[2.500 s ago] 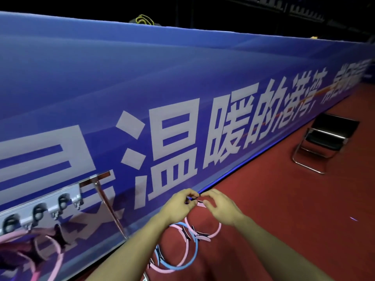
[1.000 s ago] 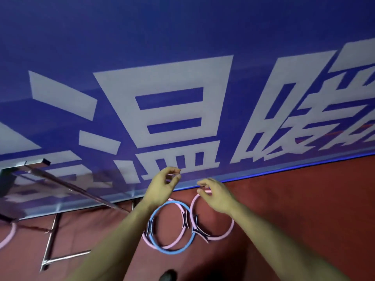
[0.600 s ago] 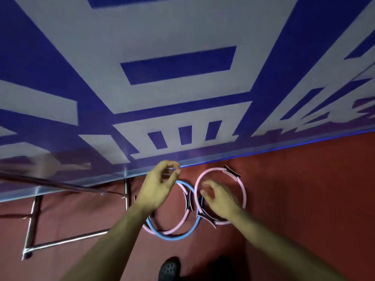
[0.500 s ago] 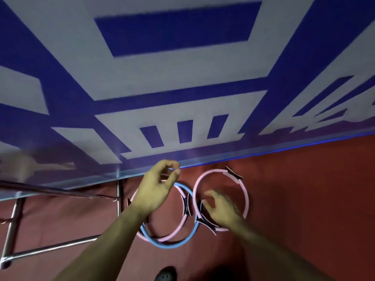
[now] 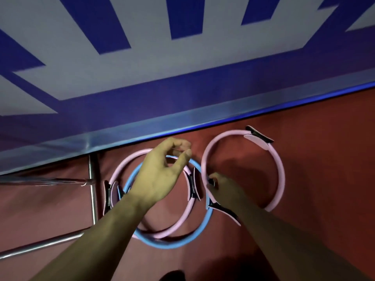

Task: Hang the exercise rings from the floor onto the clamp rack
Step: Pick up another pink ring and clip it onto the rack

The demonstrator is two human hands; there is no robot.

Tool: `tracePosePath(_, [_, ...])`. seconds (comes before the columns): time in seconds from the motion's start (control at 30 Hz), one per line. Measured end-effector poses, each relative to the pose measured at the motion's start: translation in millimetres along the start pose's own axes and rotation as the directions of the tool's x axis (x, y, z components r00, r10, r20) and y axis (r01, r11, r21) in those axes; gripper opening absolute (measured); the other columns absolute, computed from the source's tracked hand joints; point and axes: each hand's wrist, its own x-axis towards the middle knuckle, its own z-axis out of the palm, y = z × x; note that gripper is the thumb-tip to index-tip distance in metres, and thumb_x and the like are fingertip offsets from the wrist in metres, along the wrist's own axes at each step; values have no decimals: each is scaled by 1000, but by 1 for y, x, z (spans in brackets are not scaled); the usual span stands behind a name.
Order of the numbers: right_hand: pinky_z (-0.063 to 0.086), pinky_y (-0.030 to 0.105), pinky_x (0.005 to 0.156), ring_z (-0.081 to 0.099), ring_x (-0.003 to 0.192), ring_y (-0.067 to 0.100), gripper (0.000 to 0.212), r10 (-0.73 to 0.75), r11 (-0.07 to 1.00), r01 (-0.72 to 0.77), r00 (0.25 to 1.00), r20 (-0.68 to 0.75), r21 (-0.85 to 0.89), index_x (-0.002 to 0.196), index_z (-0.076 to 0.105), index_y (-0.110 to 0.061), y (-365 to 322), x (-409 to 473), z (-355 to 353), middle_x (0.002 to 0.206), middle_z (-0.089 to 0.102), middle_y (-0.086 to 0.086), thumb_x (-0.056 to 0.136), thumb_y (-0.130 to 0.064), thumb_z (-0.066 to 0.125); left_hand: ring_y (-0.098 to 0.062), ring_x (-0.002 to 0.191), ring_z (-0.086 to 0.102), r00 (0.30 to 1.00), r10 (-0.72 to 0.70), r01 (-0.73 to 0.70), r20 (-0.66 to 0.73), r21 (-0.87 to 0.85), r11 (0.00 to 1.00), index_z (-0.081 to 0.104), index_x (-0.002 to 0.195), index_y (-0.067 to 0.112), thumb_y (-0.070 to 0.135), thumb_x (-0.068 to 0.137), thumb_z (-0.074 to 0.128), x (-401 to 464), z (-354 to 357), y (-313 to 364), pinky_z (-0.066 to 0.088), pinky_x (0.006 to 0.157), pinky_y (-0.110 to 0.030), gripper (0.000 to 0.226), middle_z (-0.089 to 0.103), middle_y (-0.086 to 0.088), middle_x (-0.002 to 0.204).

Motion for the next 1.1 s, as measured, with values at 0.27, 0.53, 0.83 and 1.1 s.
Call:
tracePosePath(0.27, [43, 37, 101, 57, 121, 33, 46, 192, 962, -194, 981, 32, 191, 129, 48, -13, 15, 33, 73, 131, 57, 13, 91, -31, 68, -12, 99, 71, 998, -54, 54, -14, -9, 999, 72, 99, 34, 32, 94, 71, -12, -10, -67, 55, 95, -34, 6, 75, 14, 104])
tracePosePath(0.53, [45, 38, 100, 60, 122, 33, 45, 214, 972, -216, 976, 32, 89, 131, 50, -9, 5, 2, 55, 131, 63, 16, 98, -38, 59, -12, 92, 70, 998, -56, 54, -17, -67, 996, 73, 94, 33, 22, 97, 69, -16, 7, -31, 53, 85, -26, 12, 75, 16, 98])
tracePosePath(0.83, [46, 42, 97, 62, 117, 40, 53, 266, 956, -244, 954, -135, 161, 119, 58, -14, -47, -40, -81, 121, 68, 22, 100, -61, 40, -6, 86, 69, 999, 46, -45, 12, -82, 996, 72, 98, 28, 19, 98, 68, -8, 24, 68, 50, 78, -14, 9, 75, 16, 100])
tracePosePath(1.1, [46, 41, 97, 62, 121, 36, 73, 209, 972, -228, 953, -218, -64, 123, 61, -19, -82, -127, -218, 127, 69, 15, 90, -79, 35, -5, 87, 68, 988, 146, -144, 45, -48, 988, 72, 100, 34, 26, 97, 70, -17, 2, 193, 52, 77, -16, 9, 74, 17, 100])
